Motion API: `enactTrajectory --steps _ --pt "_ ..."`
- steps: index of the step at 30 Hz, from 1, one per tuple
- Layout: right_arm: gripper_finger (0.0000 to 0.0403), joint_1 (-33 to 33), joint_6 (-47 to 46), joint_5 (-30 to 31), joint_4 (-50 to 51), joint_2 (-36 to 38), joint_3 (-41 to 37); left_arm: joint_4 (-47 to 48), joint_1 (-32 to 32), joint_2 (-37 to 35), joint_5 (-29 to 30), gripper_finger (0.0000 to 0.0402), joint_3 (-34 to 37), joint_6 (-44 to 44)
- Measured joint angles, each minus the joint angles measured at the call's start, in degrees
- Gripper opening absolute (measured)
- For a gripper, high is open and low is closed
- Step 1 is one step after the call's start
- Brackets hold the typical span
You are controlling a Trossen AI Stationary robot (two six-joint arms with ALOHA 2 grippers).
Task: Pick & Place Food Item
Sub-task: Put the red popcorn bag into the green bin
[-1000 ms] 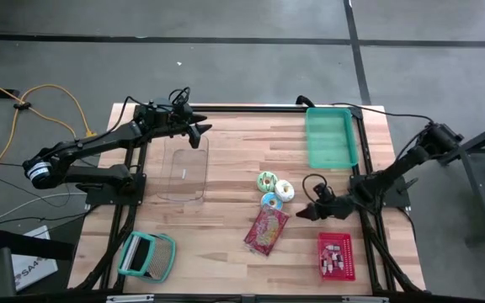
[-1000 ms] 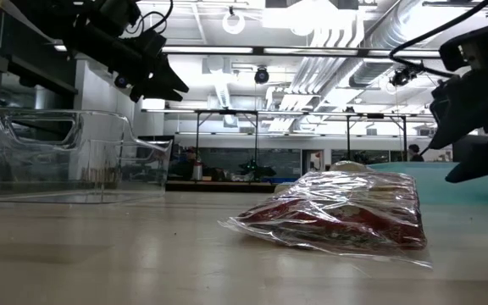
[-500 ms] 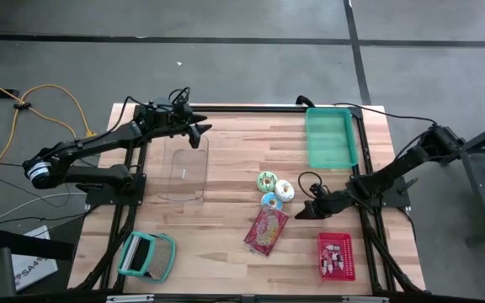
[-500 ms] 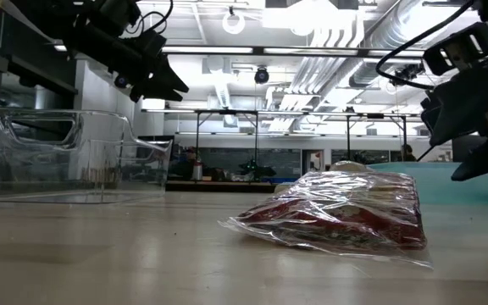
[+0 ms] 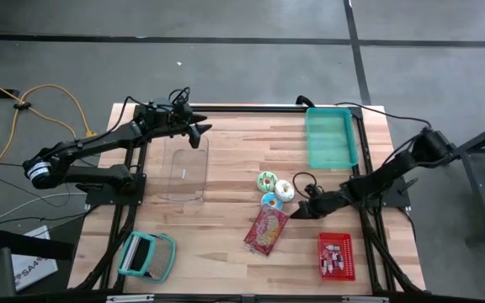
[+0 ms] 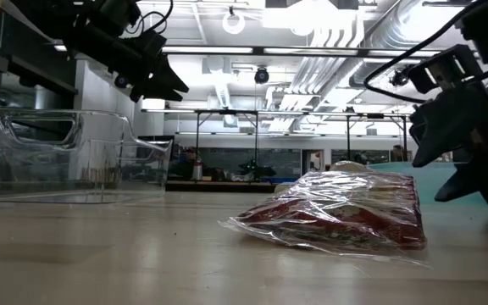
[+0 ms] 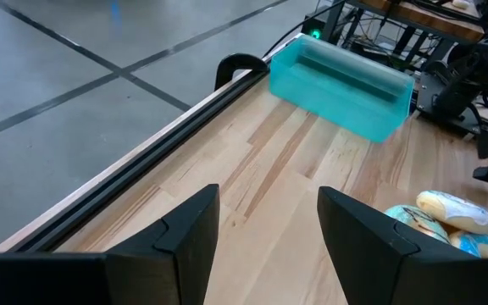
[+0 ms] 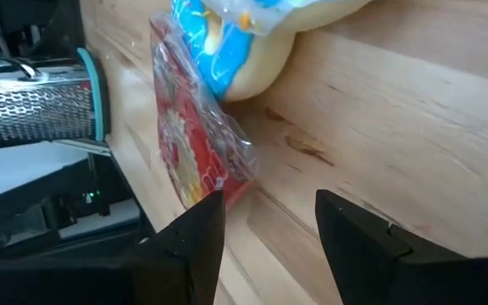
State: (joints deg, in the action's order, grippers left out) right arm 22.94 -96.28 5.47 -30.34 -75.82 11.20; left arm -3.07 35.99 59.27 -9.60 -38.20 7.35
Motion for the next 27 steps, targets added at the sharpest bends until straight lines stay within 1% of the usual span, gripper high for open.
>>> enactTrajectory --steps 7,13,16,27 --pt "0.0174 -1.22 1.27 -1.58 -9.47 -7.27 0.04 -0.02 0.00 0.00 0.01 0.0195 0.00 0.02" --pt "0.0174 -1.27 2.34 -2.66 -16.79 -11.07 0.15 0.00 -0.02 -0.01 -0.01 0.0195 -0.01 0.17" --pt "0.0174 -1.27 2.94 -2.80 -17.77 -11.72 0.13 0.00 0.00 0.00 0.00 0.0195 0.00 0.17" --pt "0.0174 -2.52 3.27 -2.49 -16.03 -11.73 0.15 0.00 -0.01 0.00 0.00 0.0195 0.00 0.15"
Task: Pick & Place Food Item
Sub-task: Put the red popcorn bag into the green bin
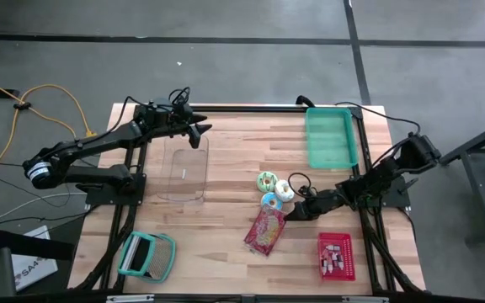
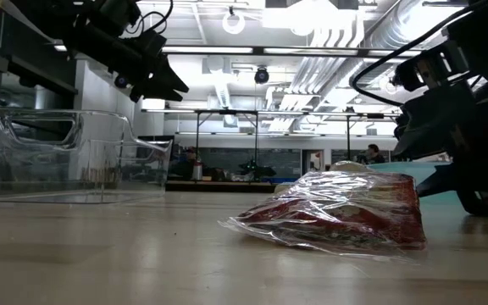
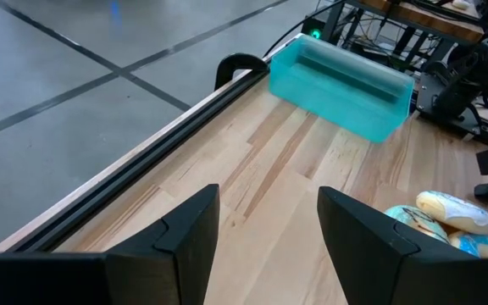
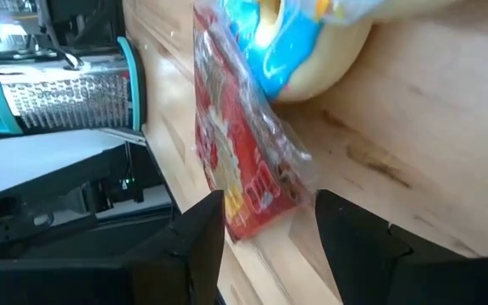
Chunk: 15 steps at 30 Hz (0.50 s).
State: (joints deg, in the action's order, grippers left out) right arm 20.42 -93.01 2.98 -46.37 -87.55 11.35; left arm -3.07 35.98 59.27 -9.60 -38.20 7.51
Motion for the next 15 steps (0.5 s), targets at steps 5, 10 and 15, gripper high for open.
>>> enactTrajectory --steps 5,10,15 --pt "0.0174 -1.10 0.51 -0.79 0.80 -0.01 0.22 -0.02 0.01 0.00 0.00 0.0195 0.00 -0.02" --pt "0.0174 -1.11 0.78 -1.46 3.54 -0.04 1.65 -0.01 -0.01 -0.01 -0.01 0.0195 -0.01 -0.02" --pt "0.0174 -2.23 1.75 -2.64 5.60 -0.11 3.04 -0.02 0.01 0.00 0.01 0.0195 0.00 -0.04"
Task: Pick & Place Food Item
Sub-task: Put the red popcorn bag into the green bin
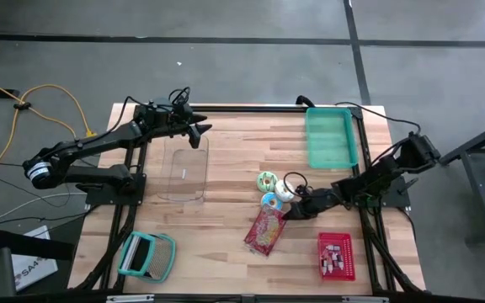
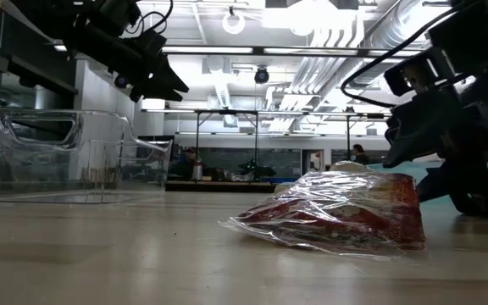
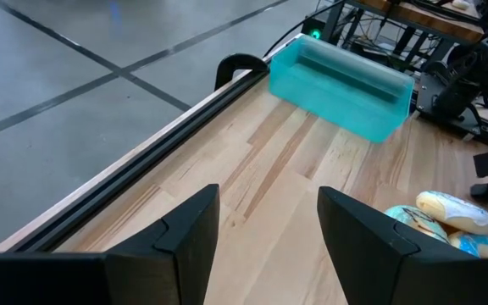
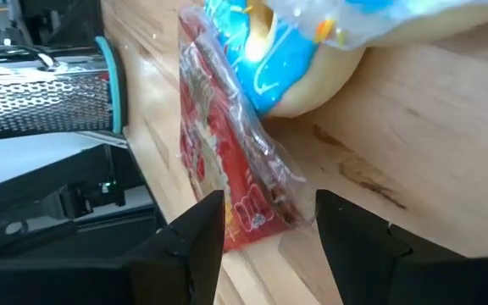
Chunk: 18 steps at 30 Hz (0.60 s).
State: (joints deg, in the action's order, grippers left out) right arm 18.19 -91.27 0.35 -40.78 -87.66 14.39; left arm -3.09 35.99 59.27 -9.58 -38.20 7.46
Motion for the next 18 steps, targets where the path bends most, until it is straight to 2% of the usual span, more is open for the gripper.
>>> enactTrajectory --steps 18 --pt "0.0174 -3.36 3.26 -4.79 4.97 -0.11 3.08 0.01 -0.01 0.00 -0.01 0.0195 -0.01 -0.13"
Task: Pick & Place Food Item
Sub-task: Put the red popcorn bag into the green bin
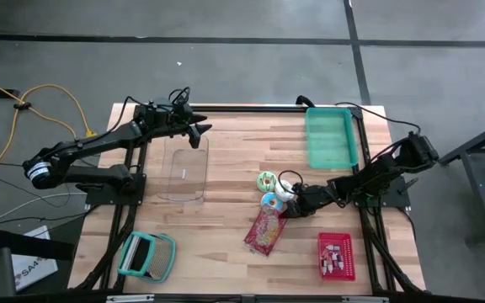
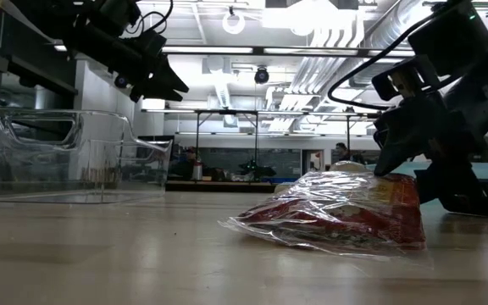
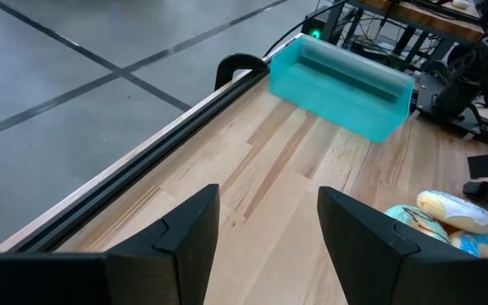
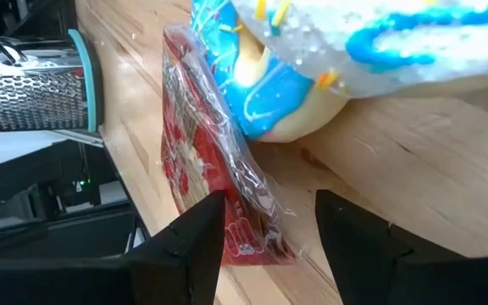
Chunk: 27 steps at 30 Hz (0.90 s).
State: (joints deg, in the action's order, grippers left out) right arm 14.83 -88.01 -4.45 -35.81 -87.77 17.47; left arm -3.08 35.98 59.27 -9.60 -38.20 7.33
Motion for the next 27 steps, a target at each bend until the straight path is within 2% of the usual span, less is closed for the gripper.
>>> enactTrajectory --steps 11,14,21,27 --pt "0.0174 0.00 0.85 -1.03 -0.50 -0.04 1.33 -0.01 0.00 0.00 0.00 0.0195 0.01 0.04" --pt "0.0174 0.00 0.46 -1.65 -1.50 -2.10 1.45 -0.01 0.00 0.00 0.00 0.0195 0.01 0.16" --pt "0.0174 0.00 -0.46 -3.20 -15.80 -9.35 1.70 -0.01 0.01 0.00 -0.01 0.0195 0.01 0.20" --pt "0.0174 -0.02 -1.33 -3.85 -16.90 -10.43 1.70 -0.04 -0.01 0.00 -0.01 0.0195 0.01 0.18"
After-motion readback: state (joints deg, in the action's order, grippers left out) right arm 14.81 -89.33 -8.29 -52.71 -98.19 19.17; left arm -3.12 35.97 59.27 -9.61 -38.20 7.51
